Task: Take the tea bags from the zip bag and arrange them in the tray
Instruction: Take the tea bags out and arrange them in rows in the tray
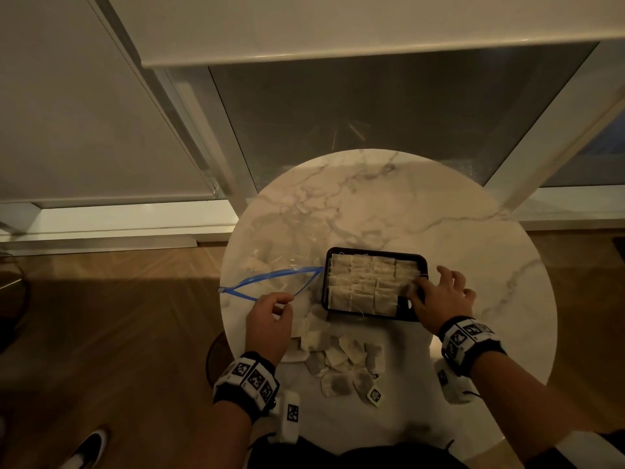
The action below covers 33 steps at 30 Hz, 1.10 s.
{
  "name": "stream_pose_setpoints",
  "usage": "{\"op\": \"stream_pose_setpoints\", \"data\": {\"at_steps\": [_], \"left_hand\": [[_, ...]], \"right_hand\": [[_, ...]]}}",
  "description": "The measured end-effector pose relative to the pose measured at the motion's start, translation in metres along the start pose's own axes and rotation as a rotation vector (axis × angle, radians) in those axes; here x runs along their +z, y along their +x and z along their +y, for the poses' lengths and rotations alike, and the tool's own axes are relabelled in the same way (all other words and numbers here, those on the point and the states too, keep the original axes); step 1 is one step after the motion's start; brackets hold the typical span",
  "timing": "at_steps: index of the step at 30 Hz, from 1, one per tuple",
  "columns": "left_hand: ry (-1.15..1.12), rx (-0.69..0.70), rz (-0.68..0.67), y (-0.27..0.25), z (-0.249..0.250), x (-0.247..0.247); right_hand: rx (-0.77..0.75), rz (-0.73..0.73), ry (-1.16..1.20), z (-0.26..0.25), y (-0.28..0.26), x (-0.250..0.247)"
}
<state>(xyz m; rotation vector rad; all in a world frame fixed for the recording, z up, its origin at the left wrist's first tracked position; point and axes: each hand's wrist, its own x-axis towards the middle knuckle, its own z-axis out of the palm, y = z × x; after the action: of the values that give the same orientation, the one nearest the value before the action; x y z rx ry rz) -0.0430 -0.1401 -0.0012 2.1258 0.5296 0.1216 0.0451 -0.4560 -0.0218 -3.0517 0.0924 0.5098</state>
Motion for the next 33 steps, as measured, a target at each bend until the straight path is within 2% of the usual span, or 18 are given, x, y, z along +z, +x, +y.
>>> {"op": "stream_pose_setpoints", "data": {"at_steps": [4, 7, 11, 13, 15, 17, 20, 23, 27, 31, 33], "left_hand": [[-0.006, -0.019, 0.042, -0.003, -0.005, -0.021], [0.038, -0.034, 0.063, -0.004, -0.013, -0.034], [0.074, 0.000, 0.072, -0.005, -0.029, -0.041], [0.099, 0.006, -0.002, -0.005, -0.040, -0.042], [0.138, 0.017, -0.164, -0.006, -0.048, -0.040], [0.184, 0.082, -0.324, -0.009, -0.053, -0.033], [0.367, 0.266, -0.502, -0.015, -0.050, -0.018], [0.544, 0.427, -0.631, -0.021, -0.044, -0.004], [0.689, 0.389, -0.761, -0.026, -0.049, 0.009], [0.700, 0.403, -0.783, -0.030, -0.063, 0.014], [0.693, 0.408, -0.777, -0.031, -0.067, 0.014]], "right_hand": [[-0.012, 0.132, 0.090, -0.017, -0.014, -0.007], [-0.130, 0.231, 0.265, -0.041, -0.029, -0.008], [-0.236, -0.029, 0.415, -0.074, -0.055, -0.001], [-0.276, -0.170, 0.384, -0.086, -0.067, 0.007], [-0.271, -0.302, 0.303, -0.094, -0.080, 0.018], [-0.233, -0.353, 0.232, -0.096, -0.089, 0.030], [-0.220, -0.340, 0.268, -0.097, -0.100, 0.040], [-0.292, -0.373, 0.323, -0.105, -0.110, 0.044], [-0.368, -0.387, 0.306, -0.116, -0.124, 0.058], [-0.387, -0.266, 0.318, -0.113, -0.134, 0.068], [-0.345, -0.223, 0.358, -0.106, -0.138, 0.073]]}}
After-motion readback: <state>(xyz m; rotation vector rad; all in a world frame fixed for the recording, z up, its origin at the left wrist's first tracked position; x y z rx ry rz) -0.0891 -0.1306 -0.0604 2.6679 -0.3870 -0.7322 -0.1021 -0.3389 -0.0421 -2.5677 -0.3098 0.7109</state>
